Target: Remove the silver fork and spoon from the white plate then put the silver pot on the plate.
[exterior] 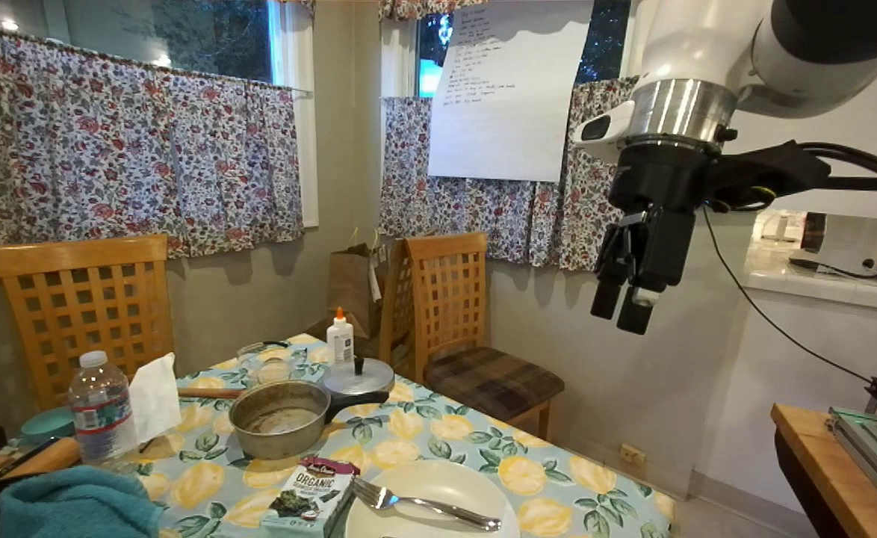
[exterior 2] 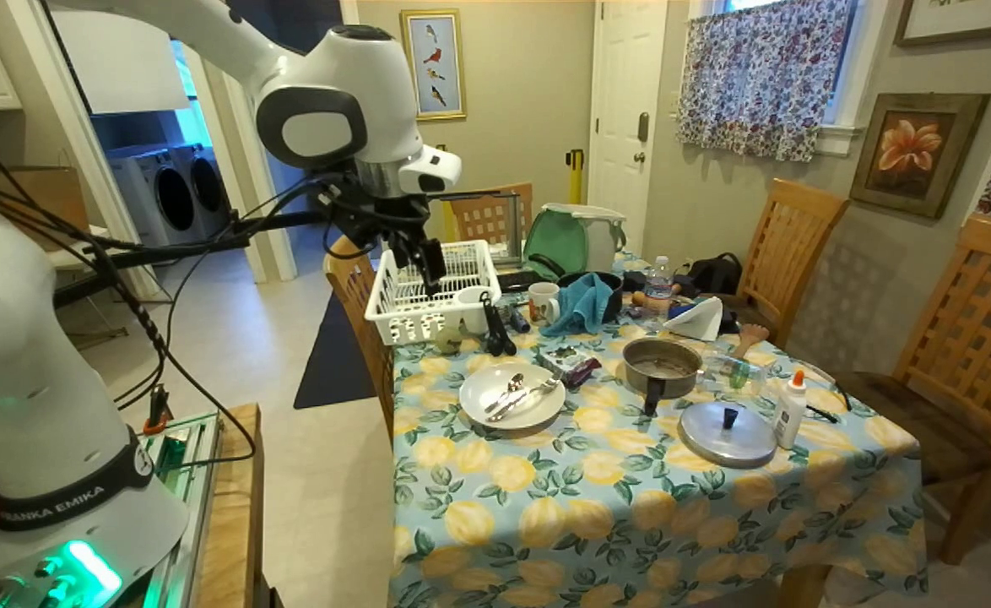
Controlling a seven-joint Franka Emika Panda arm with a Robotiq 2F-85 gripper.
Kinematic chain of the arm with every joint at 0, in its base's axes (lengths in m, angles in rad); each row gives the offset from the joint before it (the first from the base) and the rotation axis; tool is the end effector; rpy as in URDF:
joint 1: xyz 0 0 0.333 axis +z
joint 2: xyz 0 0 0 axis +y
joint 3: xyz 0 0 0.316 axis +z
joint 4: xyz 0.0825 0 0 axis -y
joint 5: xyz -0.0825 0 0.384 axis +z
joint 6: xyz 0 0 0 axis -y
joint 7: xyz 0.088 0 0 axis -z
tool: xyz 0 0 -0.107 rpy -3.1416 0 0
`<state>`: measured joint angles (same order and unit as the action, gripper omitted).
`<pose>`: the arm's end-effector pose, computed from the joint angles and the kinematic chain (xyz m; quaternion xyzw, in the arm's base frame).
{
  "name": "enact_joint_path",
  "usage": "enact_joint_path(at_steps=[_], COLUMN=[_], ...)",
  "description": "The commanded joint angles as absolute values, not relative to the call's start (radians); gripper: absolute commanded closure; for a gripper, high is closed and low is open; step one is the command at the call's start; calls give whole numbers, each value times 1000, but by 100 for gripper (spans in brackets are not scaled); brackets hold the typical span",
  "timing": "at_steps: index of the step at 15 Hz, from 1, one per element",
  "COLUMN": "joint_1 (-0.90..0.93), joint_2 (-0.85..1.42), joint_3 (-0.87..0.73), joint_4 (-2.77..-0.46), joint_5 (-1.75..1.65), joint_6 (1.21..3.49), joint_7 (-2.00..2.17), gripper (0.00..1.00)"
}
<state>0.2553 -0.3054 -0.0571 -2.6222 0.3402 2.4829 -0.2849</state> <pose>0.4178 0.0831 0.3678 -0.9826 -0.1141 -0.0855 0.1193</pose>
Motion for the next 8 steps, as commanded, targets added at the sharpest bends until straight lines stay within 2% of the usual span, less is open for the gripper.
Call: enact_joint_path(at_steps=[1, 8], joint_1=[235, 188], joint_2=[-305, -158], joint_3=[-36, -48], joint_4=[-2620, -2566], joint_5=[349, 340], joint_6=[2479, 2506], joint_7=[-290, -311], gripper=[0, 0])
